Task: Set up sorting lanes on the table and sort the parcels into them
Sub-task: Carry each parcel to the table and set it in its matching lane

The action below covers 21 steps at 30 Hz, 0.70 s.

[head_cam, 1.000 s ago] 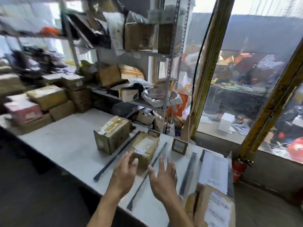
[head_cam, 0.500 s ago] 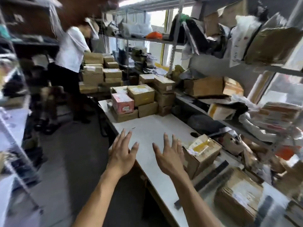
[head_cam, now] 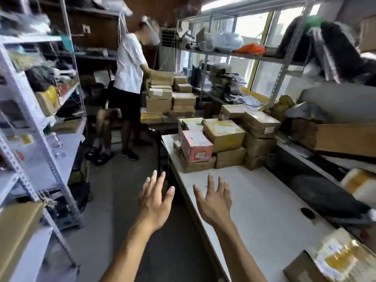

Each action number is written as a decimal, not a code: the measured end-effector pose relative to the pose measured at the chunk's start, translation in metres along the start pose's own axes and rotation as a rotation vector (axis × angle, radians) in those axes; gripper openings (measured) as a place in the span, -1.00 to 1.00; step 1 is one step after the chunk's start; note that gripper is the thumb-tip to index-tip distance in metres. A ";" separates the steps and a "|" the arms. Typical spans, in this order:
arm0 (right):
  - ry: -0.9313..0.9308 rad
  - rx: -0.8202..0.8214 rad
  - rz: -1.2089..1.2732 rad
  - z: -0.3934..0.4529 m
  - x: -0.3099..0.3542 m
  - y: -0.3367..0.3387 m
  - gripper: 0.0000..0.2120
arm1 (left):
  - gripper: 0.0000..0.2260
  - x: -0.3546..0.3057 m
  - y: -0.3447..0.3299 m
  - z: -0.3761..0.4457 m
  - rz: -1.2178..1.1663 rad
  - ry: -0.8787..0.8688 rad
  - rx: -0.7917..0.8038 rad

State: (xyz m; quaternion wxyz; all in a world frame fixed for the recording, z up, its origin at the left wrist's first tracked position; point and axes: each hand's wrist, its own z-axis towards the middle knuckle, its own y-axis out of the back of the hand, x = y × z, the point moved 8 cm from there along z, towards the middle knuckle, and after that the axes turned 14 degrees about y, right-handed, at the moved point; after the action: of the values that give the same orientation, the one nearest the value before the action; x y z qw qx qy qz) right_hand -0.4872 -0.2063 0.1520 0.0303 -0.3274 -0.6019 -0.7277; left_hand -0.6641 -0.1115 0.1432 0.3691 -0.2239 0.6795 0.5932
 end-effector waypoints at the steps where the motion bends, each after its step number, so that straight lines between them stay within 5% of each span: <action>1: 0.008 -0.004 0.006 0.021 0.001 -0.006 -0.30 | -0.45 -0.001 -0.002 0.021 -0.006 0.000 -0.004; 21: -0.064 -0.050 0.062 0.368 -0.003 -0.049 -0.34 | -0.49 -0.041 -0.047 0.380 -0.118 0.048 0.147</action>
State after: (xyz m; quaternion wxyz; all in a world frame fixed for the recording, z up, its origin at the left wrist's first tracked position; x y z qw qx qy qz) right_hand -0.3441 0.1359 0.1308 0.0256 -0.3697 -0.5739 -0.7303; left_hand -0.5142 0.2430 0.1356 0.4024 -0.2502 0.7154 0.5135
